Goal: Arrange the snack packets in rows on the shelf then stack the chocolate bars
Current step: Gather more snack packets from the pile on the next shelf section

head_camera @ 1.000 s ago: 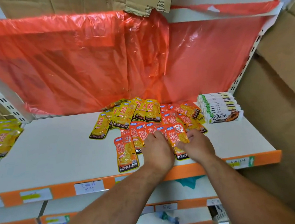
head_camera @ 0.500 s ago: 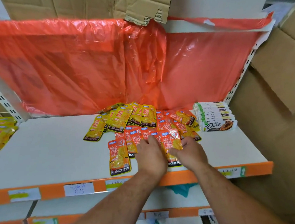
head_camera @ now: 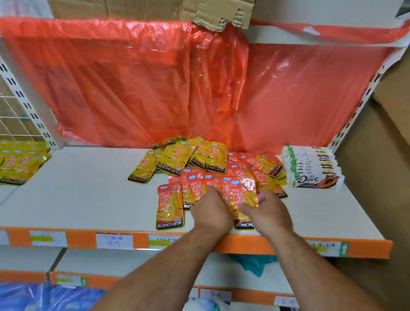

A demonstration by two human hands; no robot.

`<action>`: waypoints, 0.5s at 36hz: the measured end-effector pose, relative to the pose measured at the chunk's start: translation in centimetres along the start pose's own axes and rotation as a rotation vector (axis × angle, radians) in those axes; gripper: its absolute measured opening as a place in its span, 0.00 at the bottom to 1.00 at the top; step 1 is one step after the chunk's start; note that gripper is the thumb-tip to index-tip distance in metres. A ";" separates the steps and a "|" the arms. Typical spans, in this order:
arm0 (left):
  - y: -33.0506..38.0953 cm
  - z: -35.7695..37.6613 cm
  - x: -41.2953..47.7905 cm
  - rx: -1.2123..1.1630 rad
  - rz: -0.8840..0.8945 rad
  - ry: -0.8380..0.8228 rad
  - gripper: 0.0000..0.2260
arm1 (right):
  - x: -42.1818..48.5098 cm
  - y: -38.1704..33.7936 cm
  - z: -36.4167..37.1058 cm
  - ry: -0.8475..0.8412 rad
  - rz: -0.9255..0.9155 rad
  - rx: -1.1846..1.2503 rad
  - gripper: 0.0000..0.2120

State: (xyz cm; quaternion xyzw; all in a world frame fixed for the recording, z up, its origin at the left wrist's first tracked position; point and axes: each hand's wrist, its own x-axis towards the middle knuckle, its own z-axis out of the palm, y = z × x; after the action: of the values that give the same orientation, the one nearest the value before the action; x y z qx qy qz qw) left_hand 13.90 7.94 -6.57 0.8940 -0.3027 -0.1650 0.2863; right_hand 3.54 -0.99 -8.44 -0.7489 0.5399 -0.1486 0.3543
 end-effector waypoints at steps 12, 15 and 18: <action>-0.3 -0.3 -0.3 -0.268 -0.045 0.019 0.11 | -1.1 -0.6 -0.4 0.028 -0.037 0.177 0.17; -0.1 -0.8 -0.2 -0.399 -0.050 -0.009 0.12 | -1.4 -1.1 -0.6 0.048 -0.049 0.321 0.14; 0.0 -1.5 -0.4 -0.521 -0.091 -0.013 0.12 | -1.7 -1.6 -0.7 0.052 -0.072 0.431 0.13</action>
State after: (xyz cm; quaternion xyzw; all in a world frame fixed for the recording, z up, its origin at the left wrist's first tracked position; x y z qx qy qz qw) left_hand 14.28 8.86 -5.31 0.8017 -0.2113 -0.2560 0.4971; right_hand 3.61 0.57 -6.50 -0.6706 0.4776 -0.2924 0.4865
